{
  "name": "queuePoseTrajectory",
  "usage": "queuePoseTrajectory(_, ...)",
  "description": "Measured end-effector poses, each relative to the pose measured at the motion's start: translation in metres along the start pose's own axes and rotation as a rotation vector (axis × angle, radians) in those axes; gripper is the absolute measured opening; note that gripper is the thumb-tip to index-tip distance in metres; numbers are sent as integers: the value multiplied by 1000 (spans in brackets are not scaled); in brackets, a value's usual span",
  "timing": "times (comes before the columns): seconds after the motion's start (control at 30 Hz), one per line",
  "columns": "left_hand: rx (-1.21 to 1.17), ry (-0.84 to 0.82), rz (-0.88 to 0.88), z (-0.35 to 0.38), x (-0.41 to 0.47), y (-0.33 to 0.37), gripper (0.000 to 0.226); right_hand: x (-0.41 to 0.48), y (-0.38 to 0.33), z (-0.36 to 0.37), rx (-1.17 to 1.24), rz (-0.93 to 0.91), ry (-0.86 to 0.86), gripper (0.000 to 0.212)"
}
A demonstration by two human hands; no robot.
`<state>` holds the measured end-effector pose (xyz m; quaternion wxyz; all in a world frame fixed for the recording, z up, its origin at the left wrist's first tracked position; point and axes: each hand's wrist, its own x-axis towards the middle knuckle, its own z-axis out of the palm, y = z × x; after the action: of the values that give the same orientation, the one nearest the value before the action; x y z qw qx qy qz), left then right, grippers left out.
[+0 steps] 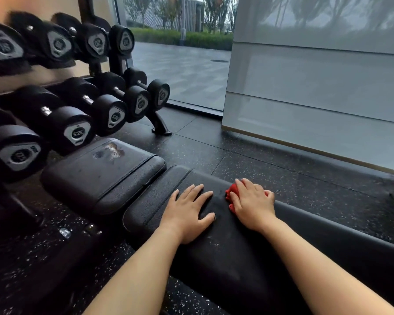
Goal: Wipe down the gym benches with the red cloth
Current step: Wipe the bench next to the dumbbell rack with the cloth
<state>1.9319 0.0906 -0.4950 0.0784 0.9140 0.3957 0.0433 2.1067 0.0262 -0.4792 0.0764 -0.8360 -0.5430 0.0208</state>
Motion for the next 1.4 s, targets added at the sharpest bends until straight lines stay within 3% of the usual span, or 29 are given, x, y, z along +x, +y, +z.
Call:
queuePoseTrajectory(0.47, 47, -16, -4, 1, 5, -1, 73, 9, 1, 1, 7, -37, -10, 52)
queuePoseTrajectory(0.93, 51, -7, 3, 1, 5, -1, 64, -13, 0, 6, -35, -70, -5, 55)
queuePoseTrajectory(1.17, 50, -7, -5, 2, 5, 0, 88, 13, -6, 1, -2, -53, -27, 51)
queuePoseTrajectory(1.3, 57, -7, -7, 1, 6, 0, 87, 23, -8, 2, 13, -69, -29, 51)
queuePoseTrajectory(1.4, 66, -16, -5, 1, 6, -1, 72, 10, -5, 3, 0, -110, -5, 55)
